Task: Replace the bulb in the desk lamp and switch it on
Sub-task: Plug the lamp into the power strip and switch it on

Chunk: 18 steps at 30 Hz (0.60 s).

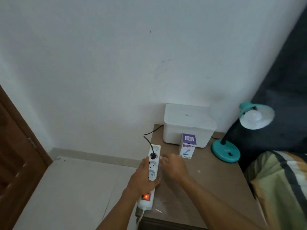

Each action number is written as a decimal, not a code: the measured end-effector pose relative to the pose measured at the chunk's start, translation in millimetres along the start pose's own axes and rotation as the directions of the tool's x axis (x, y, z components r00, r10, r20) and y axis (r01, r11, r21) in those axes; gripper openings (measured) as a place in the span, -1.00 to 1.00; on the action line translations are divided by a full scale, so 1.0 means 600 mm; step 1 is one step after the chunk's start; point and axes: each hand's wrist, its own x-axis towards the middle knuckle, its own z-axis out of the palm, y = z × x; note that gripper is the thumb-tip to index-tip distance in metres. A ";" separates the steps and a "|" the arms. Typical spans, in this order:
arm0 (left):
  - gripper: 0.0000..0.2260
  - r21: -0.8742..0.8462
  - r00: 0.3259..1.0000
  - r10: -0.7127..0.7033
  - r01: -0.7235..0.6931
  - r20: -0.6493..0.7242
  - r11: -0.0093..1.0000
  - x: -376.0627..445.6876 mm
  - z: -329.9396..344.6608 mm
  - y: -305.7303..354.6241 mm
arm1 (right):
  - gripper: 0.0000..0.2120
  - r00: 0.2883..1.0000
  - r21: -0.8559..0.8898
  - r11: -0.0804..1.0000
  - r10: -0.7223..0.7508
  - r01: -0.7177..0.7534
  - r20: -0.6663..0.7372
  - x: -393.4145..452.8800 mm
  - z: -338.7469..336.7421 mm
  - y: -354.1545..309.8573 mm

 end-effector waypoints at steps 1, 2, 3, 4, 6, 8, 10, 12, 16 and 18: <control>-0.03 0.066 1.000 0.016 -0.015 -0.021 0.998 -0.007 -0.003 0.011 | -0.77 1.000 -0.018 1.000 0.004 -0.004 -0.013 -0.014 -0.008 0.013; -0.08 0.135 0.997 0.050 -0.042 -0.055 0.990 -0.013 -0.002 0.020 | -0.75 1.000 -0.034 0.999 0.011 -0.012 -0.024 -0.027 -0.014 0.029; -0.13 0.198 0.991 0.104 -0.086 -0.083 0.976 -0.019 0.001 0.031 | -0.72 0.999 -0.048 0.998 0.033 -0.034 -0.030 -0.040 -0.022 0.043; -0.19 0.243 0.982 0.159 -0.131 -0.101 0.961 -0.026 0.006 0.046 | -0.68 0.998 -0.058 0.997 0.053 -0.055 -0.042 -0.050 -0.030 0.062; -0.27 0.301 0.962 0.250 -0.206 -0.114 0.931 -0.043 0.020 0.078 | -0.65 0.993 -0.071 0.993 0.093 -0.098 -0.071 -0.067 -0.046 0.099; -0.36 0.337 0.954 0.290 -0.250 -0.074 0.908 -0.048 0.034 0.103 | -0.64 0.989 -0.108 0.987 0.105 -0.116 -0.108 -0.085 -0.056 0.124; -0.44 0.368 0.940 0.336 -0.292 -0.063 0.883 -0.044 0.058 0.116 | -0.61 0.989 -0.154 0.982 0.097 -0.113 -0.111 -0.103 -0.070 0.142; -0.47 0.312 0.947 0.319 -0.294 -0.032 0.904 -0.046 0.060 0.116 | -0.54 0.993 -0.250 0.963 0.079 -0.099 -0.088 -0.108 -0.072 0.150; -0.49 0.331 0.900 0.402 -0.437 0.169 0.837 -0.017 0.166 0.227 | -0.47 0.964 -0.255 0.937 0.194 -0.237 -0.183 -0.164 -0.144 0.294; -0.48 0.327 0.891 0.426 -0.454 0.158 0.829 -0.005 0.174 0.238 | -0.45 0.967 -0.293 0.929 0.181 -0.228 -0.178 -0.161 -0.153 0.298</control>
